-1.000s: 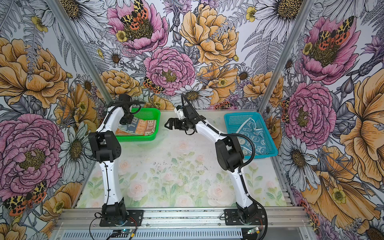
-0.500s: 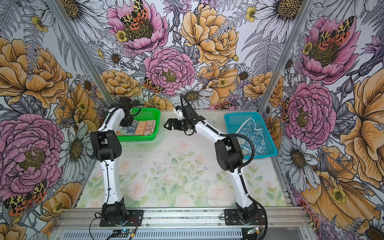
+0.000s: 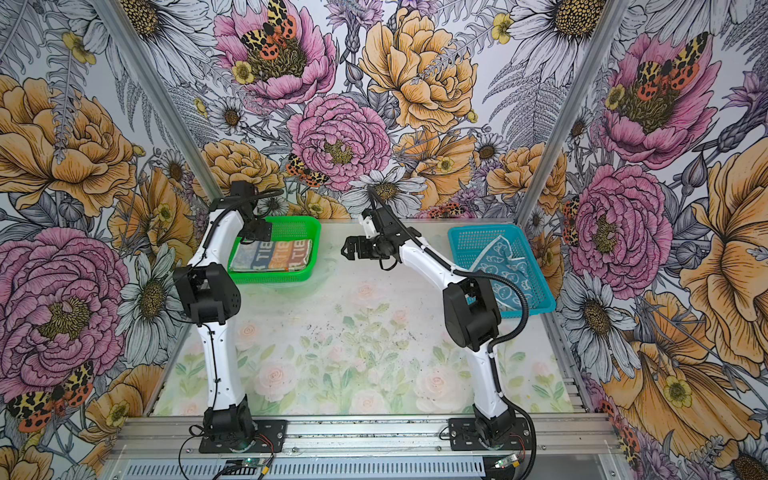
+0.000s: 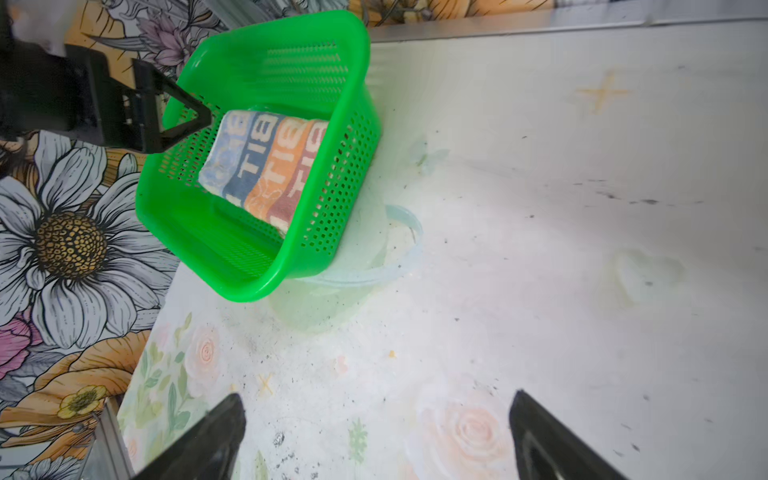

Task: Fold and stack the towels
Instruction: 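Reach both grippers into the teal basket and grasp the blue bunny towel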

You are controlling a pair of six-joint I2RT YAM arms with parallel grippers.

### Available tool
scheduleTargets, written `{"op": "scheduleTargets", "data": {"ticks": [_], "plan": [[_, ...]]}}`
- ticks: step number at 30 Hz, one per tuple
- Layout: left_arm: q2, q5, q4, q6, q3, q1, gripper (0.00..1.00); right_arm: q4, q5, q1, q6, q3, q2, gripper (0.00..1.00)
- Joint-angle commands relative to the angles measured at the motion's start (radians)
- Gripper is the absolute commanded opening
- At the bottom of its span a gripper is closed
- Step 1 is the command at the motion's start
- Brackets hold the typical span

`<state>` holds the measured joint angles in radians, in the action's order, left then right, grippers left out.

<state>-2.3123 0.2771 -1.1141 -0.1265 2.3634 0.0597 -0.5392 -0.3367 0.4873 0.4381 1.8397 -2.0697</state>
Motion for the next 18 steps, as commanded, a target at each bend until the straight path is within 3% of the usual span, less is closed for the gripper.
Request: {"op": "scheduleTargets", "data": {"ticks": [1,4,8,13,18], "plan": [[0.107,-0.104,0.064,0.042,0.039,-0.111,0.99,-0.051,0.206,-0.106,-0.027,-0.065,0.170,0.99],[0.133,-0.106,0.114,0.033,0.034,-0.226,0.99,-0.051,0.293,-0.215,-0.012,-0.164,0.266,0.99],[0.134,-0.105,0.189,0.010,0.035,-0.391,0.99,-0.051,0.313,-0.374,0.036,-0.270,0.340,0.99],[0.095,-0.100,0.288,-0.021,0.050,-0.583,0.99,-0.056,0.352,-0.536,0.071,-0.374,0.346,0.99],[0.024,-0.060,0.315,-0.064,0.116,-0.736,0.99,-0.119,0.506,-0.614,0.083,-0.443,0.315,0.99]]}}
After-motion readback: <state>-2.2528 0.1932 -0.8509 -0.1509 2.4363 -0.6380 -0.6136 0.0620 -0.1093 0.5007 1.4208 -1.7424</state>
